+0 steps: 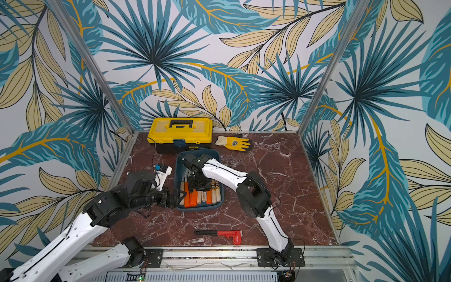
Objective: Put small sickles into storage boxes
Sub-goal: Place the sickle in the storage box.
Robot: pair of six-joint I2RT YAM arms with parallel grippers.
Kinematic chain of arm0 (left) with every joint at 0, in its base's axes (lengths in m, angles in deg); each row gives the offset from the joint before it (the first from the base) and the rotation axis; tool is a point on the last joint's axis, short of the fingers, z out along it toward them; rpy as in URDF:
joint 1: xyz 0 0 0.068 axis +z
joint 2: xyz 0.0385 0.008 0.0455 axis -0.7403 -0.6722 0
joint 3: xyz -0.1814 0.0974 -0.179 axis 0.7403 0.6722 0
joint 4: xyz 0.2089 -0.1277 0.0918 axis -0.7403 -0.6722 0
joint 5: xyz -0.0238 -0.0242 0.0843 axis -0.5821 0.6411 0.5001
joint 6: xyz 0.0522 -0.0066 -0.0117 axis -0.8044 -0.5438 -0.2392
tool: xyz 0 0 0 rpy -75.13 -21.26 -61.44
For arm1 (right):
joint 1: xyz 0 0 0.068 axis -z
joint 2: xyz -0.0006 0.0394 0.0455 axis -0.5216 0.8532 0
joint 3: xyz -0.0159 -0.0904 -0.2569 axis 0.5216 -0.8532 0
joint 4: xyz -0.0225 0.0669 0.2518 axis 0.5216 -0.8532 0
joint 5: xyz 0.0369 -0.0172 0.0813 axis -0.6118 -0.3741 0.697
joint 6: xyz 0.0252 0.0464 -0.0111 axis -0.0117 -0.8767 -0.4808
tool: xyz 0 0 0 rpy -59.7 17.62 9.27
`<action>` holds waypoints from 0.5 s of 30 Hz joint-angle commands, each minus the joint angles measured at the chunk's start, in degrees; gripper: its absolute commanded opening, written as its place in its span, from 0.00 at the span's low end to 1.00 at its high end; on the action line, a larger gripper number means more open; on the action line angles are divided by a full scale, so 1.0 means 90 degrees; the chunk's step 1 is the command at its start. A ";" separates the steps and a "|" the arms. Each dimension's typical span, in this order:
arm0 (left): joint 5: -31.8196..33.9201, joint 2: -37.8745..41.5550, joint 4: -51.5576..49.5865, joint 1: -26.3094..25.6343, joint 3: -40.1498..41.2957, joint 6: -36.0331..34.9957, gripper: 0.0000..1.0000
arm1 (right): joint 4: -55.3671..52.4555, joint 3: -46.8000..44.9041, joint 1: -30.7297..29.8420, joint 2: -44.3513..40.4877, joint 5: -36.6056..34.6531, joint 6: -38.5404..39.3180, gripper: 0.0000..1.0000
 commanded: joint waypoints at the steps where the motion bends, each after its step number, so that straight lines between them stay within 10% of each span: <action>1: 0.0189 -0.0220 0.0009 0.0082 -0.0403 -0.0233 0.99 | -0.0139 -0.0264 0.0124 -0.0812 -0.0130 0.0074 0.88; 2: 0.0137 -0.0332 0.0011 0.0156 -0.0488 -0.0289 0.99 | -0.0084 -0.0383 0.0225 -0.0996 -0.0079 0.0094 0.99; 15: -0.0228 -0.0968 0.1464 0.2346 -0.0039 -0.0767 0.99 | 0.0557 -0.2406 0.2199 -0.3208 -0.0825 0.1475 1.00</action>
